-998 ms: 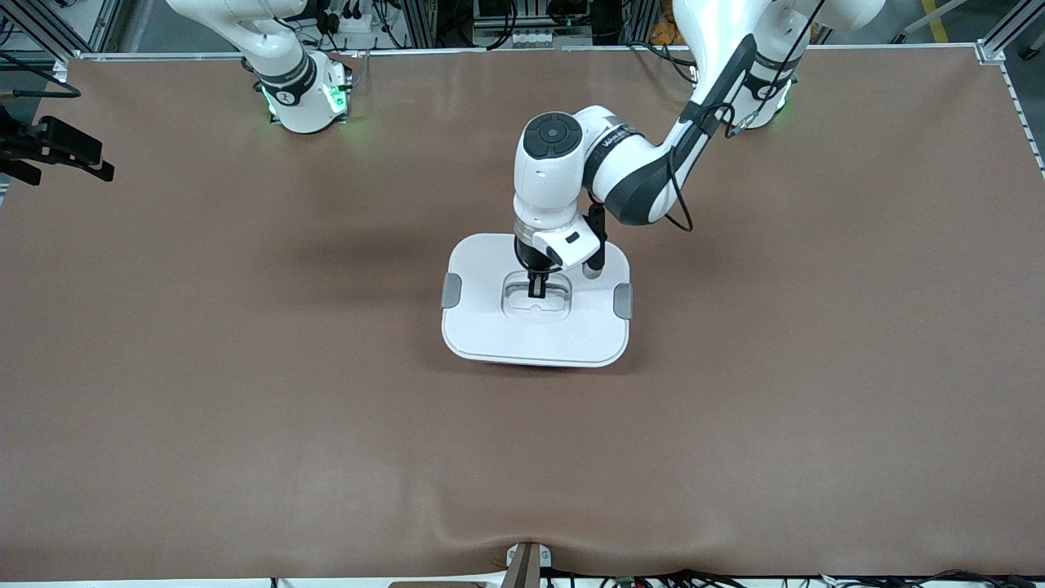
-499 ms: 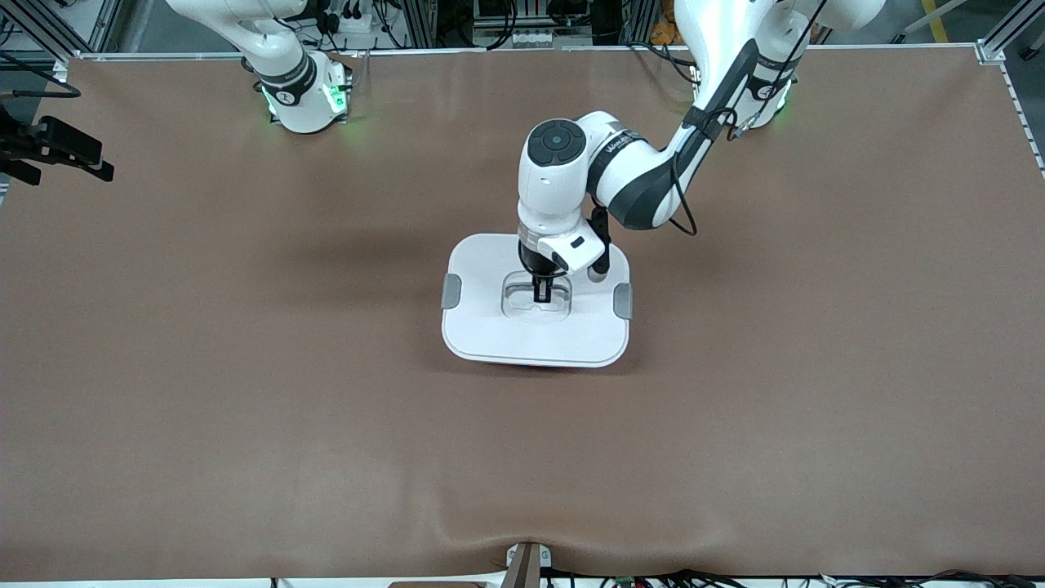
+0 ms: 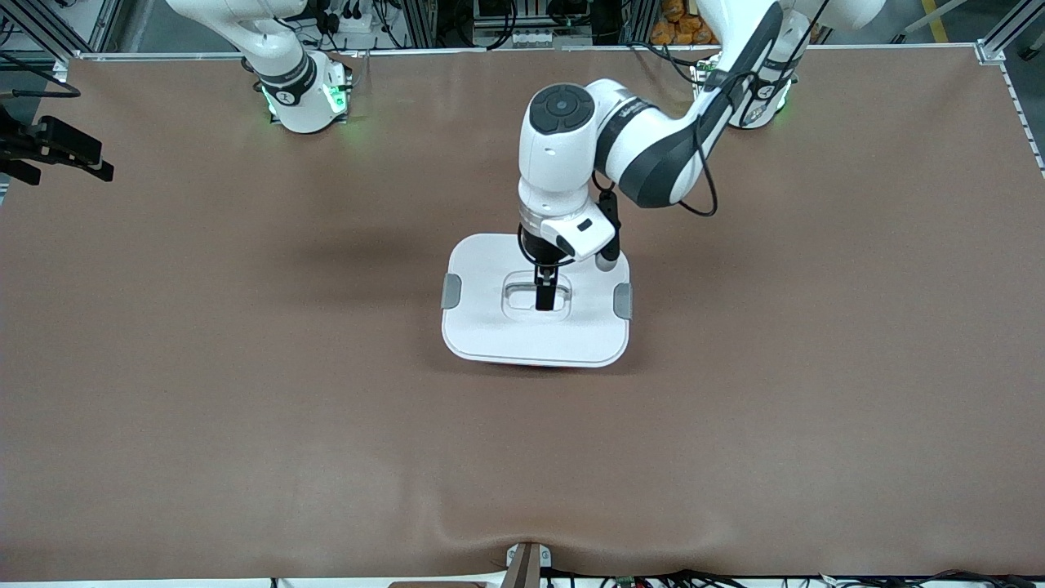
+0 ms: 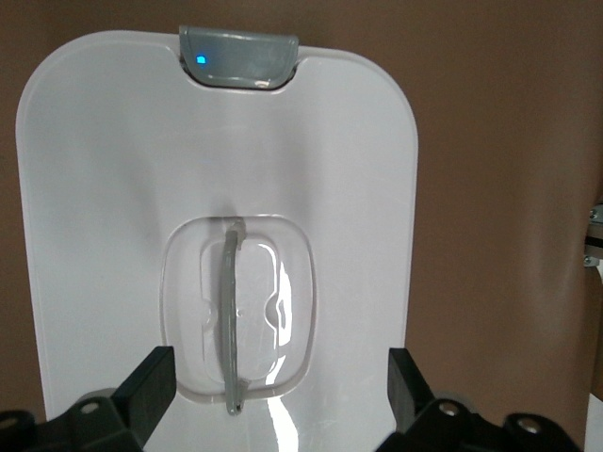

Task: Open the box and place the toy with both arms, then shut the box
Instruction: 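Open the left gripper and lift it off the lid handle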

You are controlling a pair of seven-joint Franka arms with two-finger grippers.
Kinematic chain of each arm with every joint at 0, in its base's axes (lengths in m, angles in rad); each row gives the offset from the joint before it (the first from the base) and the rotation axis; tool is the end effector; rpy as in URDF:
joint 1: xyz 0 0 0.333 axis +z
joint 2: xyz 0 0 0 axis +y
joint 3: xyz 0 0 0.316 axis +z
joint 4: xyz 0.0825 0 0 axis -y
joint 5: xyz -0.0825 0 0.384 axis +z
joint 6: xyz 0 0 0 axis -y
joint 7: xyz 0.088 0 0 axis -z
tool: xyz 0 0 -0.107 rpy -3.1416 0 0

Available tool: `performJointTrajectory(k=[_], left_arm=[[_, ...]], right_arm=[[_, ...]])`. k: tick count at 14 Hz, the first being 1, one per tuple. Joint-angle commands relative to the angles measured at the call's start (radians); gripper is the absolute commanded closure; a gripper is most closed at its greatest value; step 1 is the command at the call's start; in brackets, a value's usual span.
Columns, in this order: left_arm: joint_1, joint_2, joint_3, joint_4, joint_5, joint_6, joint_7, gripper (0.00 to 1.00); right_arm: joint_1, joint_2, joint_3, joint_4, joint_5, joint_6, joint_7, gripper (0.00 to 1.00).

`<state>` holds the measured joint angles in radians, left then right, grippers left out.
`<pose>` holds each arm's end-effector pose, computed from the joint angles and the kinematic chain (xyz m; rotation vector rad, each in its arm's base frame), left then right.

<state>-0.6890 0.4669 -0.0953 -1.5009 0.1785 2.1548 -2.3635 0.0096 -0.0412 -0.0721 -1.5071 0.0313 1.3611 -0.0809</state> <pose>0.5141 -0.4875 0.4184 2.1472 2.0185 0.1708 0.5182 -0.0295 0.6588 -3.0960 -0.0364 0.1584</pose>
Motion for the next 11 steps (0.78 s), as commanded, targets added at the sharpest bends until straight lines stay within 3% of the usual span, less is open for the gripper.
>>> performJointTrajectory(k=[1,11], left_arm=[[0.061,-0.04,-0.007,-0.001,-0.019,-0.039,0.097,0.0],[0.371,-0.134,-0.011,0.036,-0.157,-0.225,0.809,0.0]], right_arm=[[-0.019,-0.016,0.017,-0.001,-0.016,-0.007,0.01,0.0],[-0.019,-0.016,0.017,0.001,-0.016,-0.007,0.01,0.0]])
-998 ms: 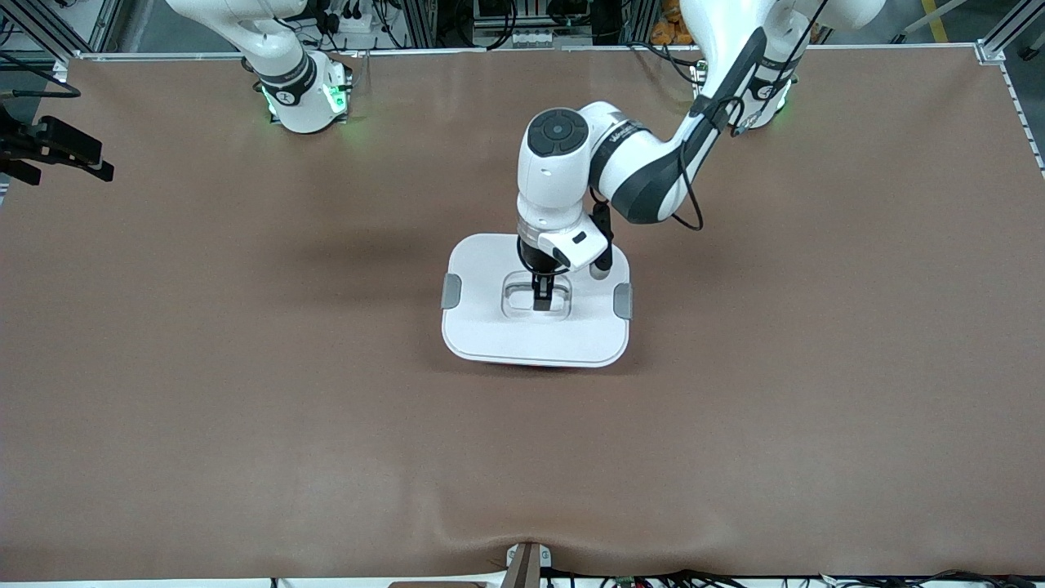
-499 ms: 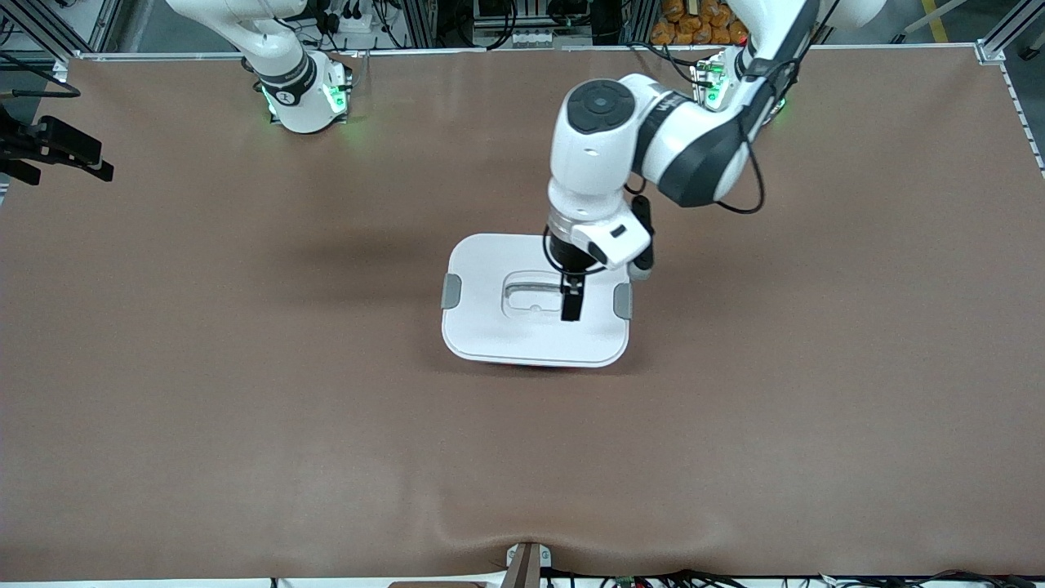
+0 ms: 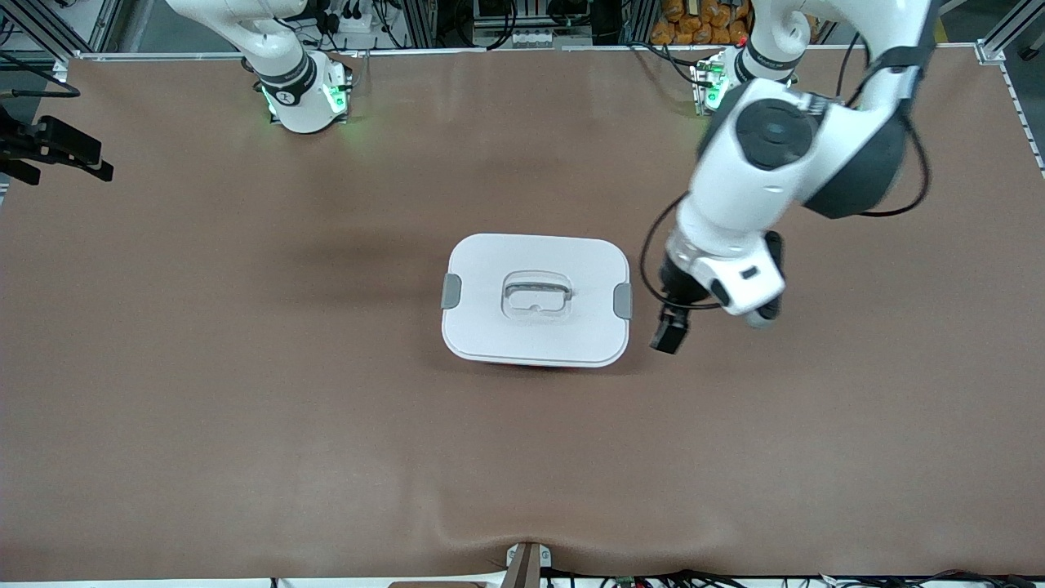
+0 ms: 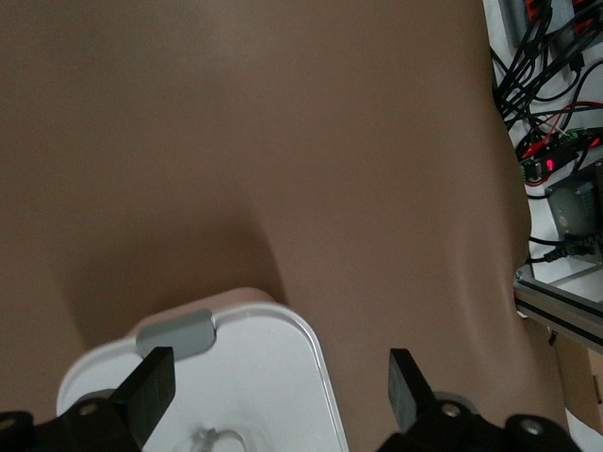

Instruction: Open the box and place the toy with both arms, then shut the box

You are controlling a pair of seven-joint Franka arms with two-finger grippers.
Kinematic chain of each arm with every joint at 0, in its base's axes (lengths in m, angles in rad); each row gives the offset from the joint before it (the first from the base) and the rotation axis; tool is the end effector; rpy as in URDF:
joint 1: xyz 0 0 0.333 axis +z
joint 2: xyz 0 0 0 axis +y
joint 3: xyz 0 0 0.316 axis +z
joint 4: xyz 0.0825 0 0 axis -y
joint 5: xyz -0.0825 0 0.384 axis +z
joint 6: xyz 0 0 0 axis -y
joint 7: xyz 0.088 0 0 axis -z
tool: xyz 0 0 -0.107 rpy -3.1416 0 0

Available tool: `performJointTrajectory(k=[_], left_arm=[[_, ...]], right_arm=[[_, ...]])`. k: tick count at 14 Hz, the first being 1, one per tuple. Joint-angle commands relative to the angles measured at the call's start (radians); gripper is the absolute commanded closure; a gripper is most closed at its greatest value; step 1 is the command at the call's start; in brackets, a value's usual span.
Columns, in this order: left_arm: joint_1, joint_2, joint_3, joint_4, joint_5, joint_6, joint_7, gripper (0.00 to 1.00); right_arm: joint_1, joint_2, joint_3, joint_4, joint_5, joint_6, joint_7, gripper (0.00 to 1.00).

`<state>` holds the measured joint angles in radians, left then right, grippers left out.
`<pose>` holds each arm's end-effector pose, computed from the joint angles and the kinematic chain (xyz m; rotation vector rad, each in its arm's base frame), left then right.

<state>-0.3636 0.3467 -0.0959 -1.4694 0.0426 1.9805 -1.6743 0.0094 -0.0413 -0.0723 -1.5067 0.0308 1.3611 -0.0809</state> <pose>0.6162 -0.2916 0.4987 2.4659 1.7042 0.1315 0.5181 -0.0298 0.6590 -3.0966 -0.0357 0.1577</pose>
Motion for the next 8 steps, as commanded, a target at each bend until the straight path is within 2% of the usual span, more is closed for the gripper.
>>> performJointTrajectory(k=[1,8], left_arm=[[0.067,-0.02,-0.005,0.004,-0.021,-0.063,0.198,0.0],[0.26,-0.044,-0.022,0.006,-0.023,-0.124,0.644,0.0]], right_arm=[[-0.019,-0.015,0.017,0.0,-0.015,-0.007,0.012,0.0],[-0.019,-0.015,0.017,-0.001,-0.017,-0.005,0.012,0.0]])
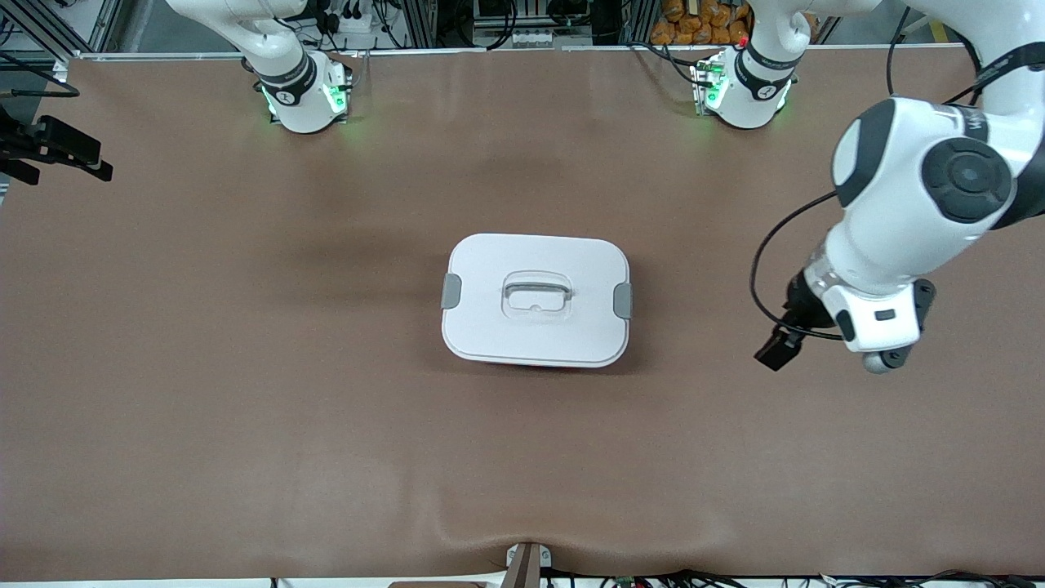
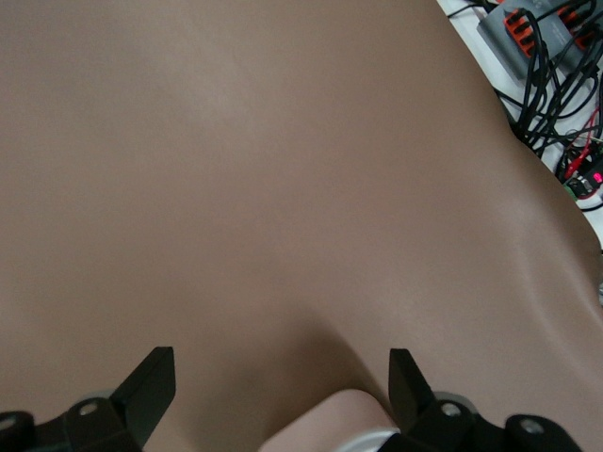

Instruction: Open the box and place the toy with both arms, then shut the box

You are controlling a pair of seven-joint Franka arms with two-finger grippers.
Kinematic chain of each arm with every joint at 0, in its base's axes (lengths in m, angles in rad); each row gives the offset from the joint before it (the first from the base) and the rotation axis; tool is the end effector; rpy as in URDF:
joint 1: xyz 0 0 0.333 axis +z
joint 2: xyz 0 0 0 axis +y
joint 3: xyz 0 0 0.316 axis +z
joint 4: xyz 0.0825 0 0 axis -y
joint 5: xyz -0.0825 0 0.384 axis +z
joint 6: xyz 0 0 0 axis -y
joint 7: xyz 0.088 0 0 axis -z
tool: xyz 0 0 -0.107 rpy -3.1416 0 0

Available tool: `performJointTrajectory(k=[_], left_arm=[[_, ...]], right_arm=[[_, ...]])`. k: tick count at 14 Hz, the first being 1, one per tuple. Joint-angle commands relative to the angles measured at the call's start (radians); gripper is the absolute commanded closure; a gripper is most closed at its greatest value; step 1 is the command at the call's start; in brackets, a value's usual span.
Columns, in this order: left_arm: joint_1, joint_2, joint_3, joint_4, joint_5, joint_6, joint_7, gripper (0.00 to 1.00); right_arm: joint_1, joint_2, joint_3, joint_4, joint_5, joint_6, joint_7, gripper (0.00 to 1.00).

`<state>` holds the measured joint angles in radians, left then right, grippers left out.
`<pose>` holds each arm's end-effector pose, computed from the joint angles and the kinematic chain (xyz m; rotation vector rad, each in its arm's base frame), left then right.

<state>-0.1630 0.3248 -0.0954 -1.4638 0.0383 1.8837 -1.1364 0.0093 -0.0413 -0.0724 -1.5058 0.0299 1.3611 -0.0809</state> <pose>0.6500 -0.1599 0.5064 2.7925 1.3051 0.1210 0.5181 -0.0300 0.6594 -3.0976 -0.0352 0.1564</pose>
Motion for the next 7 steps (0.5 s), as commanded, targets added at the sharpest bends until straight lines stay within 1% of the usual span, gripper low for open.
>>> performJointTrajectory(k=[1,3,5,7], left_arm=[[0.074,-0.032,-0.03,0.002,-0.017,-0.031,0.163,0.0],[0.105,-0.046,-0.033,0.002,-0.008,-0.049,0.254,0.0],[0.109,-0.073,-0.026,0.002,-0.003,-0.093,0.363,0.0],[0.112,-0.121,-0.012,0.002,-0.003,-0.145,0.526,0.0]], right_arm=[[-0.019,-0.015,0.017,-0.002,-0.015,-0.004,0.012,0.0],[-0.019,-0.015,0.017,-0.002,-0.015,-0.003,0.012,0.0],[-0.022,-0.015,0.016,-0.001,-0.015,-0.007,0.01,0.0],[-0.019,-0.014,0.017,-0.001,-0.015,-0.005,0.01,0.0]])
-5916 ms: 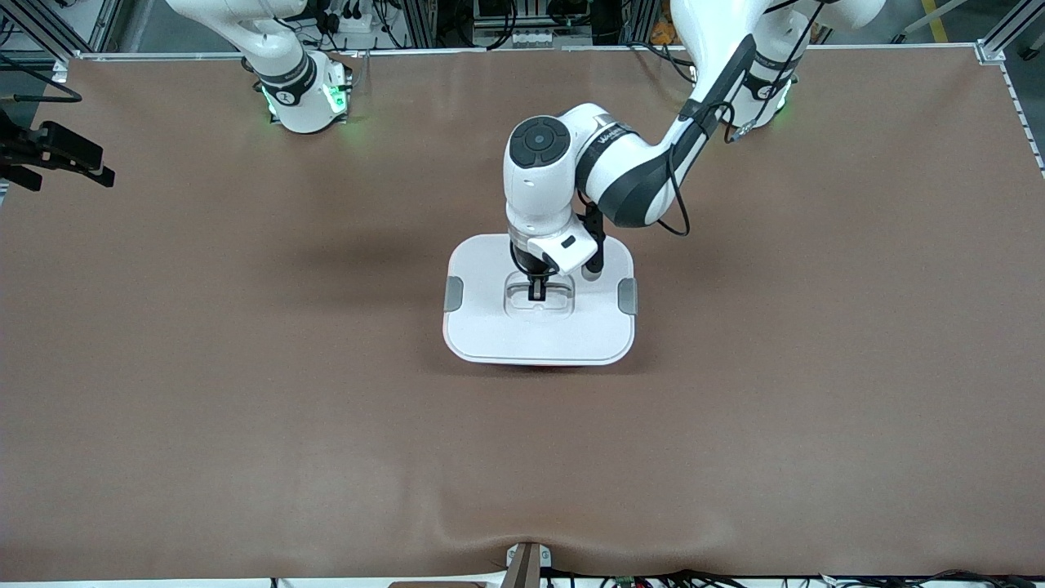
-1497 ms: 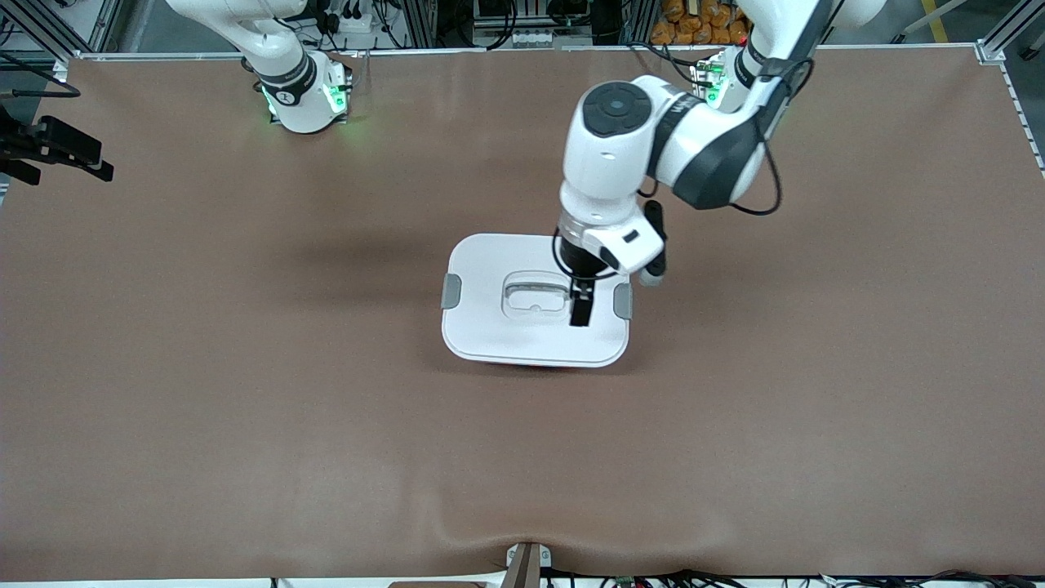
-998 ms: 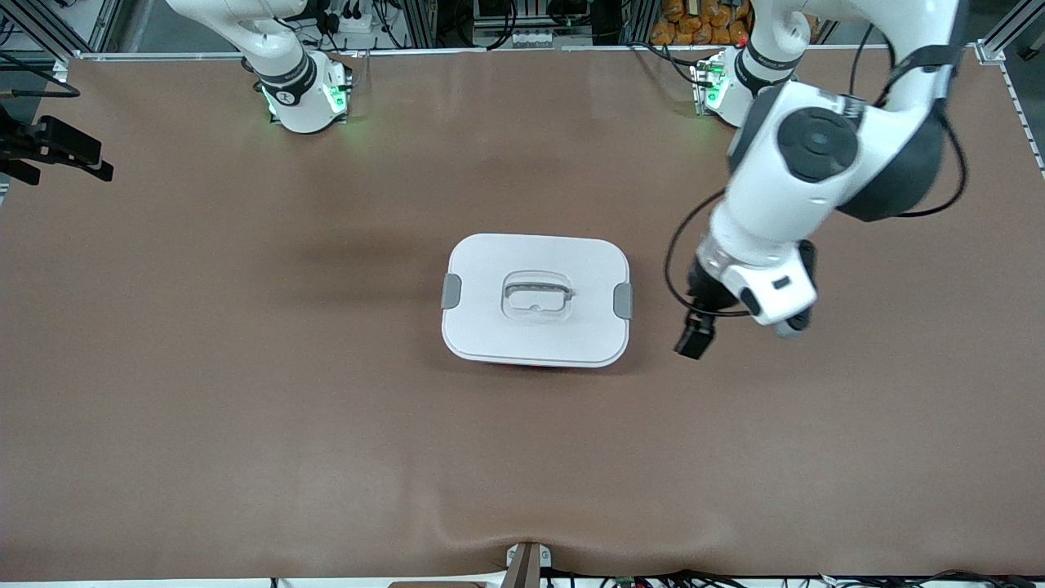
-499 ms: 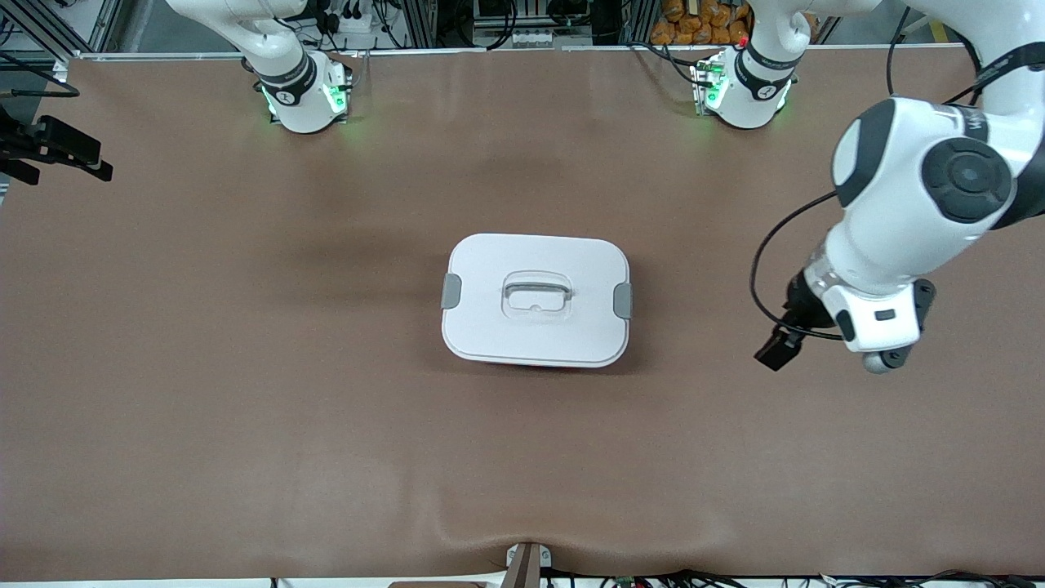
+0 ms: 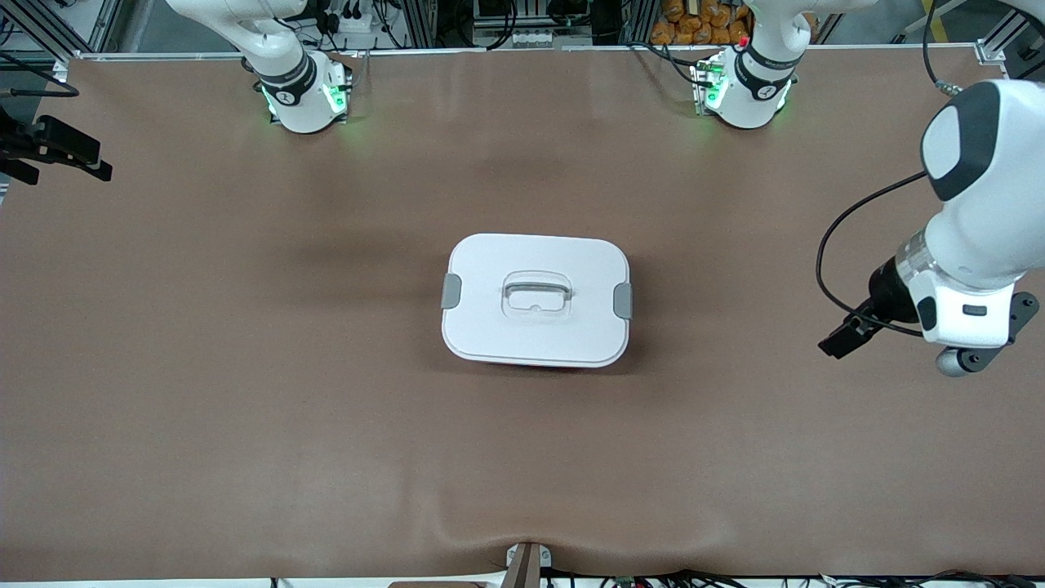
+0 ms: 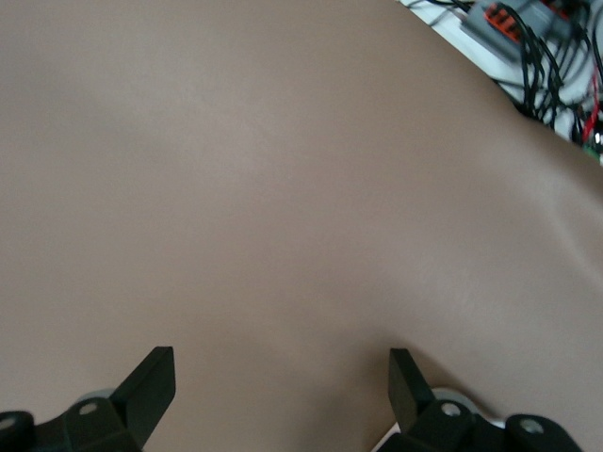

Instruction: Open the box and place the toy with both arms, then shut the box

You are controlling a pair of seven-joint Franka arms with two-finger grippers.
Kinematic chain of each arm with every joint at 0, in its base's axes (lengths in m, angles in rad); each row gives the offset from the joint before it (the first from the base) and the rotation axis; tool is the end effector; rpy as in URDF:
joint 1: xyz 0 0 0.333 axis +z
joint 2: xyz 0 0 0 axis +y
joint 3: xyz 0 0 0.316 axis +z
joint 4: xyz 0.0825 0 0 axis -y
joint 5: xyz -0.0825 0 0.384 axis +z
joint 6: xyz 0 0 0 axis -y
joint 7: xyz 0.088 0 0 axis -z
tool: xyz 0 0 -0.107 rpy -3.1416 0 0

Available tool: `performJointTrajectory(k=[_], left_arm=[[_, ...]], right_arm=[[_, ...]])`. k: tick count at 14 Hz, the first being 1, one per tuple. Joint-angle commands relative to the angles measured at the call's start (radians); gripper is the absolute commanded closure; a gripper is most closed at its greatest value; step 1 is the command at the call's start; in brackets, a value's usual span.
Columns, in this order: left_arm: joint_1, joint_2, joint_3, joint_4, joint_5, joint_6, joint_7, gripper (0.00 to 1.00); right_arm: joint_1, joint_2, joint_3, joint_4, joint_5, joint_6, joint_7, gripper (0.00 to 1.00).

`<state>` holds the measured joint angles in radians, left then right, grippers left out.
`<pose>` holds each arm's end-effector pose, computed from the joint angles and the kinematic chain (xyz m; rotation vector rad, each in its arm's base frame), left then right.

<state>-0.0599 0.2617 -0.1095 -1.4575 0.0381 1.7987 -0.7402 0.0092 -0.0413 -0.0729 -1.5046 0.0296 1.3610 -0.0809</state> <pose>0.6420 -0.0981 0.5429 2.9872 0.8728 0.1198 0.5181 -0.0304 0.6599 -3.0980 -0.0342 0.1547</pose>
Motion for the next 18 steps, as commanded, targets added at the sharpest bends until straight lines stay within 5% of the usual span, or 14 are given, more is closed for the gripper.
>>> performJointTrajectory(k=[1,4,12,18], left_arm=[[0.011,-0.083,0.017,-0.004,-0.003,-0.096,0.231,0.0],[0.025,-0.14,0.054,-0.004,-0.006,-0.16,0.459,0.0],[0.049,-0.278,0.073,-0.006,-0.003,-0.327,0.669,0.0],[0.051,-0.275,0.079,-0.009,-0.006,-0.341,0.778,0.0]], right_arm=[[-0.018,-0.014,0.018,-0.002,-0.013,-0.003,0.012,0.0],[-0.018,-0.014,0.018,-0.002,-0.014,-0.003,0.012,0.0],[-0.018,-0.012,0.018,-0.002,-0.013,-0.002,0.01,0.0],[-0.018,-0.012,0.018,-0.002,-0.011,-0.002,0.01,0.0]])
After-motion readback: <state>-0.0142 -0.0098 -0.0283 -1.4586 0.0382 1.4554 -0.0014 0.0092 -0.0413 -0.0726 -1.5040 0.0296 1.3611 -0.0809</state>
